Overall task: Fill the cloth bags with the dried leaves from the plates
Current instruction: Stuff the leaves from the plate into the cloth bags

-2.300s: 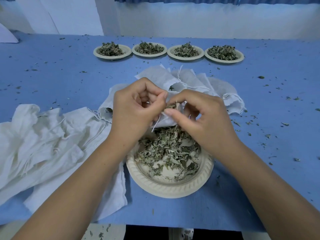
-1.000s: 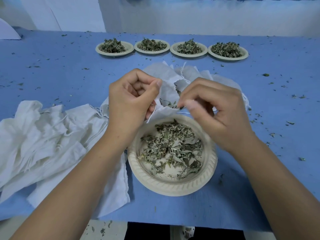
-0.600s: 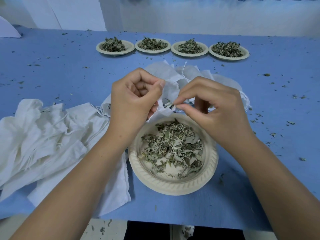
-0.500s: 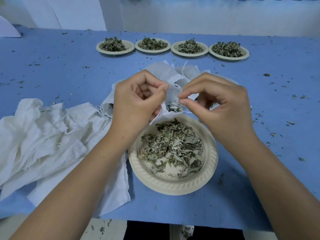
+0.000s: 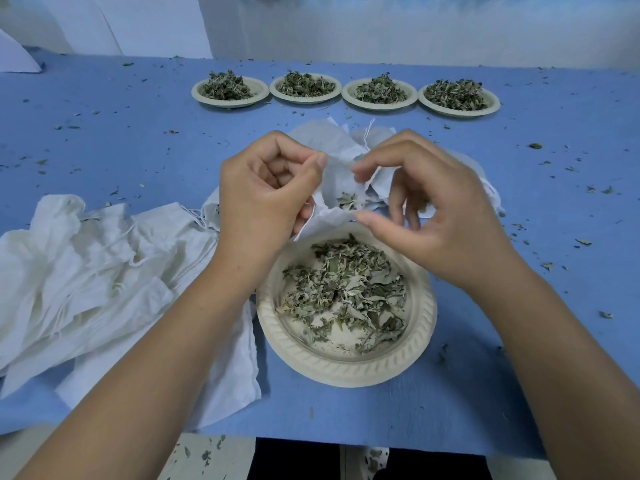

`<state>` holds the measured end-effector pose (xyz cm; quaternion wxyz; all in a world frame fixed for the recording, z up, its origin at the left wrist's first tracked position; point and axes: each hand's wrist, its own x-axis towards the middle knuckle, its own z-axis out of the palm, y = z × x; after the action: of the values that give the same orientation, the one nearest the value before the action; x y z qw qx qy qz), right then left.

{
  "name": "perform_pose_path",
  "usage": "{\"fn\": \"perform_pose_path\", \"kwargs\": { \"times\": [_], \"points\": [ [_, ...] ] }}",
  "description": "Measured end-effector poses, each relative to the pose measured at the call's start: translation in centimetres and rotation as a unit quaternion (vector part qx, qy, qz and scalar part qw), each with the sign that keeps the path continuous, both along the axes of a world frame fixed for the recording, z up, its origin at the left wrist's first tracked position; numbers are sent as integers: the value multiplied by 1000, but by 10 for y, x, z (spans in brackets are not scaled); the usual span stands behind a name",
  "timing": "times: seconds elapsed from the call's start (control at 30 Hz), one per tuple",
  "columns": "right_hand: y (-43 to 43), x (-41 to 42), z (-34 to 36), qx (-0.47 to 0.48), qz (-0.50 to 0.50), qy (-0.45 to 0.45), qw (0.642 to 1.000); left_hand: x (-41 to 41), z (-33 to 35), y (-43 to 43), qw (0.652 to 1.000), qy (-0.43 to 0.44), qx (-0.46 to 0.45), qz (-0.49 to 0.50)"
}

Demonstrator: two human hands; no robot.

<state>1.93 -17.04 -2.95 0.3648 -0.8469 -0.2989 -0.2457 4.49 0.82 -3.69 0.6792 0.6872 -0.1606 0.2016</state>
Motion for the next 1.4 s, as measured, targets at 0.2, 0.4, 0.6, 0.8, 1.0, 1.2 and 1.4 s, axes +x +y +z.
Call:
{"fn": "perform_pose_path", "kwargs": {
  "times": [0.2, 0.4, 0.6, 0.8, 1.0, 1.2, 1.4],
  "points": [
    [-1, 6, -2, -24, 7, -34, 999, 0, -1, 0, 1000, -3, 4, -13],
    [5, -1, -4, 81, -22, -67, 994, -3, -3, -2, 997, -35, 42, -55],
    [17, 2, -18, -113, -75, -38, 990, -4, -7, -5, 994, -37, 63, -79],
    [7, -3, 0, 101, 78, 61, 990, 6, -3, 3, 998, -23, -19, 60],
    [40, -15, -21, -175, 225, 165, 944, 2, -4, -2, 999, -15, -1, 36],
    [37, -13, -21, -209, 200, 163, 943, 2, -2, -2, 1000, -7, -4, 30],
    [26, -12, -10, -226, 182, 191, 938, 1, -2, -2, 1000, -5, -6, 19]
  ]
}}
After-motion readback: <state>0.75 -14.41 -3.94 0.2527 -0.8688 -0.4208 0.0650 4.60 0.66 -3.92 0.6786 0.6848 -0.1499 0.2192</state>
